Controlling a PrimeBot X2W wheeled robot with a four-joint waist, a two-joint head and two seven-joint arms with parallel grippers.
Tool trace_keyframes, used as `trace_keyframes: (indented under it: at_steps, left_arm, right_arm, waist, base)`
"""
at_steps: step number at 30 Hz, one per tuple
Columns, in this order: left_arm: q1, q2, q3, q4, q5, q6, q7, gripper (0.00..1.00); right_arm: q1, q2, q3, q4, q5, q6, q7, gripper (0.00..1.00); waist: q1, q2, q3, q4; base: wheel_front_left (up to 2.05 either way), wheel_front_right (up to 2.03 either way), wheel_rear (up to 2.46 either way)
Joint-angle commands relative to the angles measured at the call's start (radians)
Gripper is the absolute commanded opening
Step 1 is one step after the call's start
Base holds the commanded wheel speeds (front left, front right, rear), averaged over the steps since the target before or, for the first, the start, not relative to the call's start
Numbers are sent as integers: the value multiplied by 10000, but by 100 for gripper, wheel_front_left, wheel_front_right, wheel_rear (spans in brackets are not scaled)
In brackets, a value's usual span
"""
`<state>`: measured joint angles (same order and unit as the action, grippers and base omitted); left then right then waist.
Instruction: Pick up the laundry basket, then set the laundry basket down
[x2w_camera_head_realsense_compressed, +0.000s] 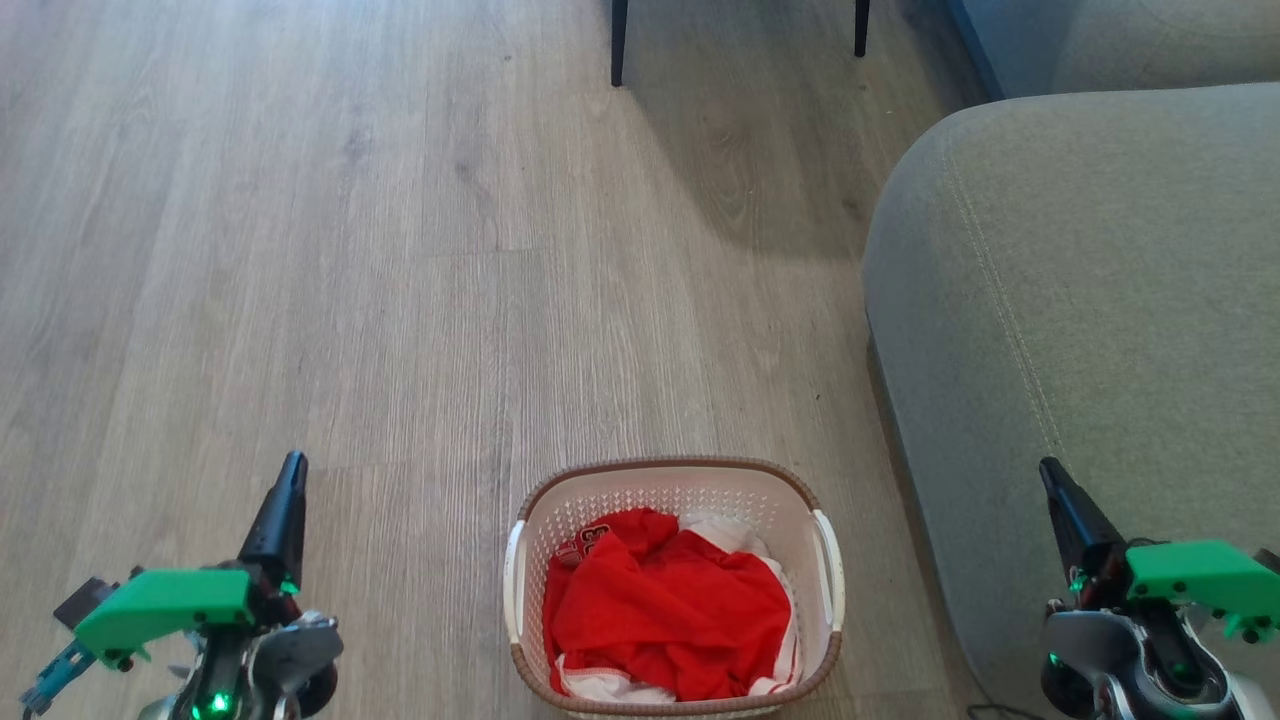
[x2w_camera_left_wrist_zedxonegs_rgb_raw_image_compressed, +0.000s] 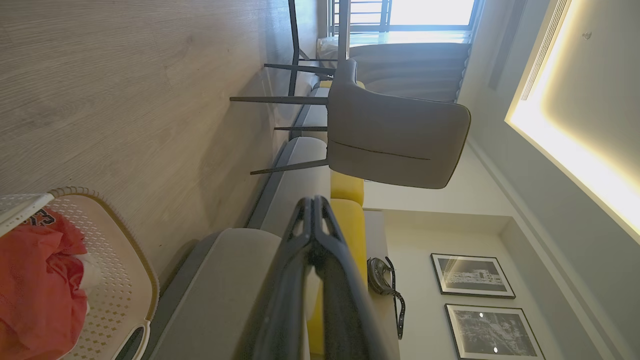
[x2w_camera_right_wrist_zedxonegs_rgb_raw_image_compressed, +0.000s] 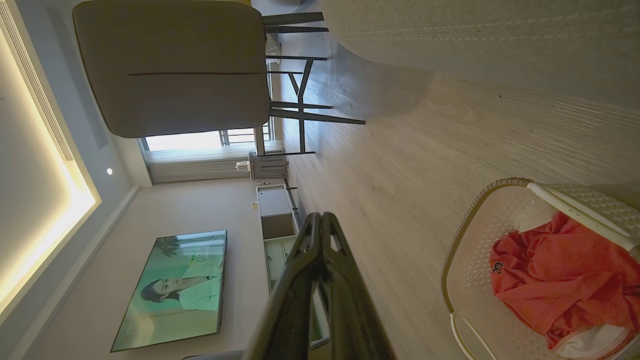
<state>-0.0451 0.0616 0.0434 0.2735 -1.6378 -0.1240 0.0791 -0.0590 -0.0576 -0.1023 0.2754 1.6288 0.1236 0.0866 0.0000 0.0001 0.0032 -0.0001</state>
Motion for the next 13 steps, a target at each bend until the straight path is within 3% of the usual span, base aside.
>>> trace_keyframes:
  at_steps: [1, 13]
  left_arm:
    - [-601, 119, 381, -299, 24, -67, 82, 0]
    - [-605, 87, 426, -296, 61, -67, 118, 0]
  right_arm:
    - [-466, -111, 139, -322, 9, 71, 62, 0]
    - [-469, -85, 102, -319, -22, 71, 92, 0]
  waist:
    - [0, -1, 0, 1]
    - [0, -1, 0, 1]
  base:
    - [0, 0, 0]
    - [0, 0, 0]
